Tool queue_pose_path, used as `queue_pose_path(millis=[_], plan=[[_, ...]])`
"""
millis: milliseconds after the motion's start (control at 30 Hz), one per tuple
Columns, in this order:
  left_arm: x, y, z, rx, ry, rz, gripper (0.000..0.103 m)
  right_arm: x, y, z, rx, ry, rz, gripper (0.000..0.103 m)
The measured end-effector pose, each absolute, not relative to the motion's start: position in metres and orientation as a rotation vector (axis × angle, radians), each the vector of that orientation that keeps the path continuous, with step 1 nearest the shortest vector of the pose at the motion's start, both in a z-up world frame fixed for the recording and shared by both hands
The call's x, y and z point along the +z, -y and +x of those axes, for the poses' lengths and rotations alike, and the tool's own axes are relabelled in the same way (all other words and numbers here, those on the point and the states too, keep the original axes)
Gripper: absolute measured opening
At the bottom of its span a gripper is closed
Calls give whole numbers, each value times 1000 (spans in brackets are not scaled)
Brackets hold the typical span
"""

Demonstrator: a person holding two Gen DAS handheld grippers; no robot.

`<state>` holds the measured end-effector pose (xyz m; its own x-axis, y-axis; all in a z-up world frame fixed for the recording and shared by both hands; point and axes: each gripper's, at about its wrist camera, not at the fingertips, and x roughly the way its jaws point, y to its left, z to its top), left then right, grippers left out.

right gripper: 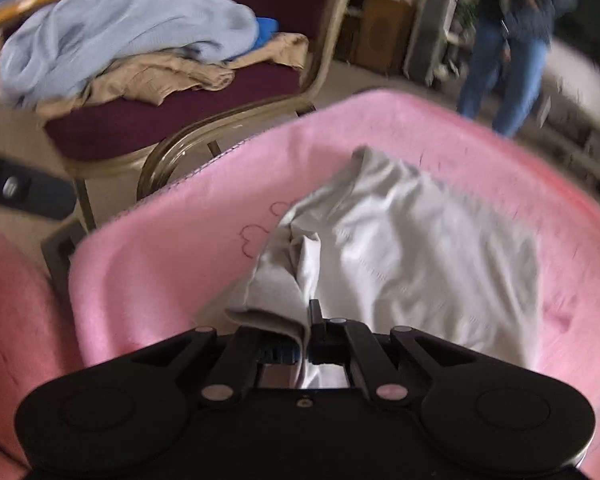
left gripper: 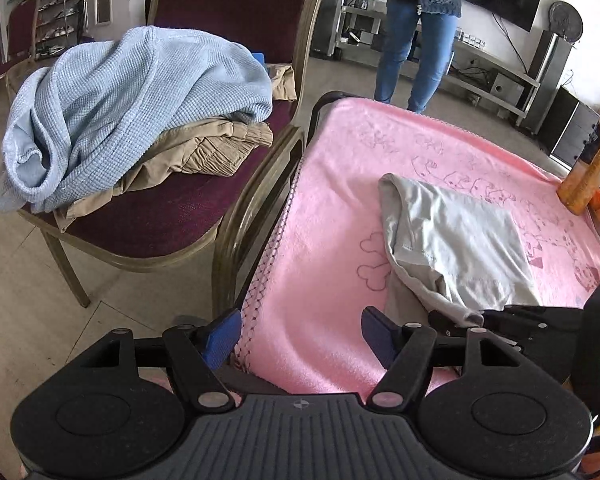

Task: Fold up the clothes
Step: 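Lift the grey bundle corner and fold it over with the right gripper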

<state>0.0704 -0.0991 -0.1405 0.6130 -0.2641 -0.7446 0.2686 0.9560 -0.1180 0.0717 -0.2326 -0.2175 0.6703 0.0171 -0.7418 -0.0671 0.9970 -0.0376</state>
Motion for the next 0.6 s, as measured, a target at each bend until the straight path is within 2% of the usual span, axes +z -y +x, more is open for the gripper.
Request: queue_pose_path(millis=[33,67,100,167,333,600], plan=[[-141,99,70,-308,-859,2,68,-216,236,73,51,-841,-26,5],[-141,99,70,-308,-861,-2,68,-214,240,71,71,-844,0,10],[-140,99,70,-308,-862,-5,68,-212,243,67,108,-848,30,25],[-140,100,69,-307,-855,0,68,-204,253,56,178,-848,134,35],[-140,113,69,-302,-859,46,68,-179,307,7,172,-808,414,38],[-142,179,53,-382,-858,232,71,-157,415,-98,-127,-612,722,55]])
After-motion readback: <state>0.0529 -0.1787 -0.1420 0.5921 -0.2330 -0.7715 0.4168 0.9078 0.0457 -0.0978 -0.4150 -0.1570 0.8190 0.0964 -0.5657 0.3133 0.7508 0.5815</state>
